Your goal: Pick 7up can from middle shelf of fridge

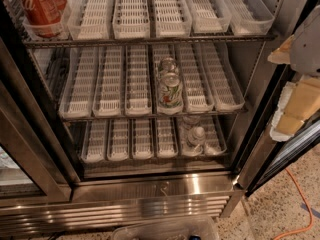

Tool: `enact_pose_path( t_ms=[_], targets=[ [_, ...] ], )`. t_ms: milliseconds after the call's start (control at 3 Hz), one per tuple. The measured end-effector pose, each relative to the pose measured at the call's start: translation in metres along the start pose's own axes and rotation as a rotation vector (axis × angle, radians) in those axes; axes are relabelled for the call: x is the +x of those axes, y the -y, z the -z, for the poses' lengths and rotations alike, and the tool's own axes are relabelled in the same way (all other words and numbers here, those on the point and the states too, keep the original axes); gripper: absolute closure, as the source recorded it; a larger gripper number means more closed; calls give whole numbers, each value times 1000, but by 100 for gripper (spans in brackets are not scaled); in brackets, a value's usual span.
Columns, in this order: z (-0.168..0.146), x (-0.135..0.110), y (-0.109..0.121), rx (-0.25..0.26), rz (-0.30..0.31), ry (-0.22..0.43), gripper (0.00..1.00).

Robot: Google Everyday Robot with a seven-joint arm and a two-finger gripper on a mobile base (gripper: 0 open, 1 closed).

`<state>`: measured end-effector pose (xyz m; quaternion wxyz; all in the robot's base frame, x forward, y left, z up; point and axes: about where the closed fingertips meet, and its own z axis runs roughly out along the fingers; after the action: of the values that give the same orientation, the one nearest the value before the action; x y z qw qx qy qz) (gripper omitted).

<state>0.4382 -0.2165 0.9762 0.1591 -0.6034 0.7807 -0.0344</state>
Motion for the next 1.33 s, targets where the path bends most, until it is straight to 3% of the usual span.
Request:
enact_pose_path(
  t_ms=[333, 667, 1333],
  targets=[
    [-1, -1, 0, 1, 1, 4, 0],
    [-22, -10, 1, -28, -54, 49, 0],
    [-62, -36, 2, -13, -246, 183, 0]
  ],
)
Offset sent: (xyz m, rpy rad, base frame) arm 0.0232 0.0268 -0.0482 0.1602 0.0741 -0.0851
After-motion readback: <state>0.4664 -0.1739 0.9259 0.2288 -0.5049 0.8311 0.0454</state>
